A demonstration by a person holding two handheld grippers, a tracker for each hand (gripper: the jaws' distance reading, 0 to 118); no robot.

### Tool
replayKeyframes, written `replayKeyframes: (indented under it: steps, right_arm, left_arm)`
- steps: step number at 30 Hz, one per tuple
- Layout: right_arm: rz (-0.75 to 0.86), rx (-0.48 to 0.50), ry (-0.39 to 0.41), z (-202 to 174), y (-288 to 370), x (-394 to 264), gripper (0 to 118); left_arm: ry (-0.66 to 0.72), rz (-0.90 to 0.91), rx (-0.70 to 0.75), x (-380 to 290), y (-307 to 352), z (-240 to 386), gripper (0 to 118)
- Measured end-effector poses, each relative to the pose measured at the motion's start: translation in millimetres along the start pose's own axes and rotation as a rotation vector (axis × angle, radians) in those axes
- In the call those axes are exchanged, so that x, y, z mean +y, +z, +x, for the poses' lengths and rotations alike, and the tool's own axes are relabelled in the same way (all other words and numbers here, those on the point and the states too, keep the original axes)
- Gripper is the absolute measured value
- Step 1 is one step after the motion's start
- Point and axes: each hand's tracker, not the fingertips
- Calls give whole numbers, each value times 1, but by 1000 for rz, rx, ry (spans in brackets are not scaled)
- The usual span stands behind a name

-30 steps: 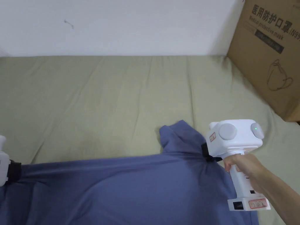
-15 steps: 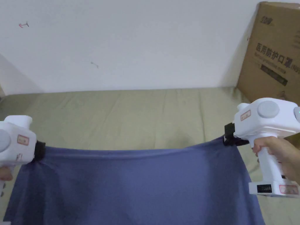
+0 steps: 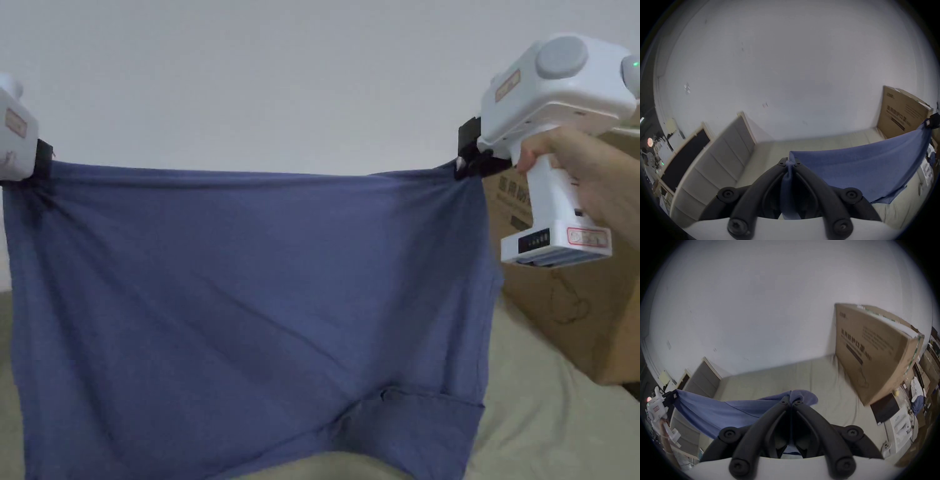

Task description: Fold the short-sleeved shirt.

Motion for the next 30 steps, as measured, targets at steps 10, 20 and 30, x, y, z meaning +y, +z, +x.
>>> replayKeyframes:
  steps: [10, 20, 30]
  right_arm:
    - [172, 41, -68, -25, 67, 98, 0]
    - [73, -21, 12, -36, 32, 59, 0]
    - [-258, -96, -22, 6, -167, -89, 0]
  left_arm:
    - [37, 192, 44, 106, 37, -19, 0]
    - [22, 118, 56, 53, -22, -13, 0]
    - [-1, -245, 52, -160, -168, 52, 0]
